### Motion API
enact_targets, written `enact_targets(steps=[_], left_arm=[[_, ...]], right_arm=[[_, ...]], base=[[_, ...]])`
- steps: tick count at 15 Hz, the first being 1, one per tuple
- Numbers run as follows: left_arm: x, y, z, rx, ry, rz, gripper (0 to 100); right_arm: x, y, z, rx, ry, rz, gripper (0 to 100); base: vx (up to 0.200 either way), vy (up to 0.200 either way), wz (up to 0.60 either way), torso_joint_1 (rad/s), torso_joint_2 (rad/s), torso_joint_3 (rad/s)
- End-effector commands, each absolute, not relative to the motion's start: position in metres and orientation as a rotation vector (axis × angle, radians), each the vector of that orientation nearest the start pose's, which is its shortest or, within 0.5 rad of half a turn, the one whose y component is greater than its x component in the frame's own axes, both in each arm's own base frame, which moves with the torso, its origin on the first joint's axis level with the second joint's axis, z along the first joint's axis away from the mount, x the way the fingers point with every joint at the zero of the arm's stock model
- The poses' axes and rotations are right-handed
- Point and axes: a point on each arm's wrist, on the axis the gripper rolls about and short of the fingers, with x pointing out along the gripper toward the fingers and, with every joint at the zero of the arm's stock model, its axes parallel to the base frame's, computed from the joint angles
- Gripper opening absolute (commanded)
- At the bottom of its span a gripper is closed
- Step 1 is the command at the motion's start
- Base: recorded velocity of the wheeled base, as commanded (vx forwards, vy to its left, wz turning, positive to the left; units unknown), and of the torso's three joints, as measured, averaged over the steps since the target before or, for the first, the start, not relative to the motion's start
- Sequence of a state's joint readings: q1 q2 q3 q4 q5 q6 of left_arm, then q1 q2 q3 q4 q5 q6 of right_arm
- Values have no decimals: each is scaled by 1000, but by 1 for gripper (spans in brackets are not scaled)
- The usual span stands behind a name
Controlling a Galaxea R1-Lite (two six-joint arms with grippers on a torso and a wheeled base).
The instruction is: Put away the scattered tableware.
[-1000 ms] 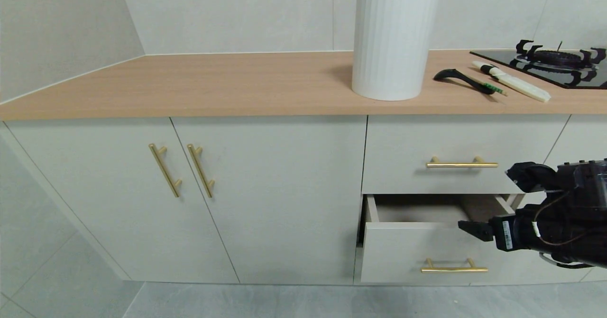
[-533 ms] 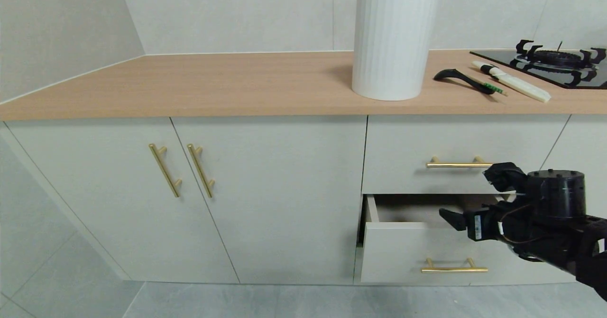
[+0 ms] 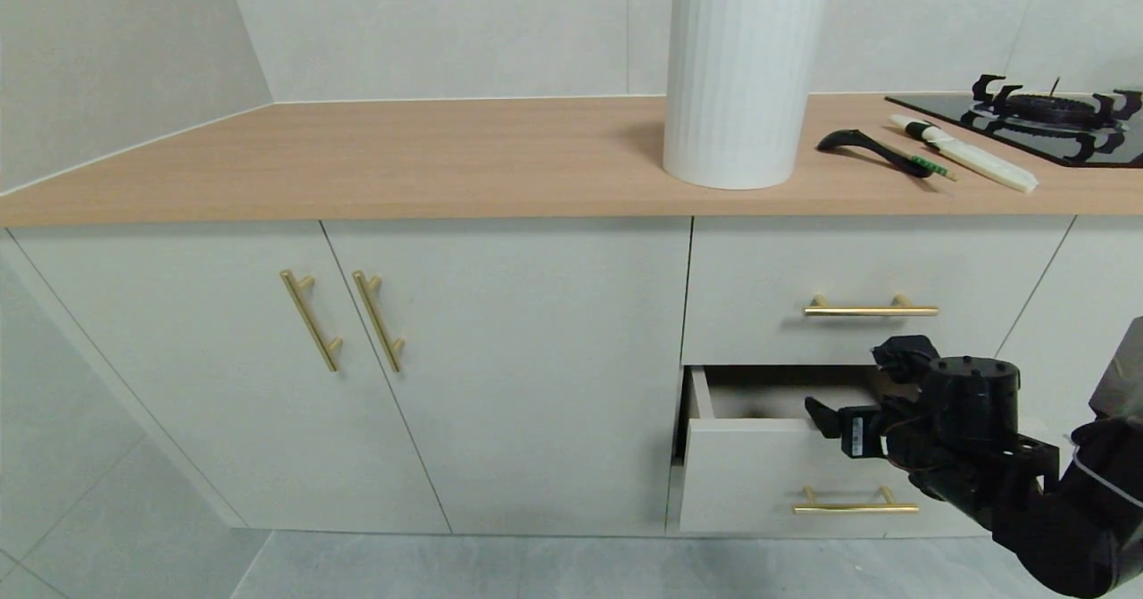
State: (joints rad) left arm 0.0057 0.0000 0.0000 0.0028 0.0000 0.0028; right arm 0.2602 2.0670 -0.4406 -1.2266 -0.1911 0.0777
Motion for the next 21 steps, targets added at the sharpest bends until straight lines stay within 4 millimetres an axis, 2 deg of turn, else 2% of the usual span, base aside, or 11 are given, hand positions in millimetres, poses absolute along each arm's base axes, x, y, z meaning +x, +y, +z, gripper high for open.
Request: enact_targets(steps=[1,6,12,15,16,18,21], left_arm=[[-23,0,75,3,3,6,100],[-23,0,75,3,5,6,100],[-23,0,75,3,5,6,100],[-23,0,75,3,3,6,100],[-23,0,75,3,5,6,100],[-23,0,75,3,3,6,100],[-23,0,75,2,5,6,100]], right_arm=[[293,74,34,-24,436,53,100],[289,73,39,-27,445,54,100],[273,69,62,-32,503,85,100],[263,67,73,-39,572,107,100],[255,66,84,-38,633,142,100],[248,65,94,-35,674,169,100],[238,68,99,-61,758,191,100]], base=[[0,0,0,0,0,0],[0,0,0,0,0,0],[0,0,0,0,0,0],[0,0,0,0,0,0],[0,0,0,0,0,0],[0,0,0,0,0,0],[0,0,0,0,0,0]])
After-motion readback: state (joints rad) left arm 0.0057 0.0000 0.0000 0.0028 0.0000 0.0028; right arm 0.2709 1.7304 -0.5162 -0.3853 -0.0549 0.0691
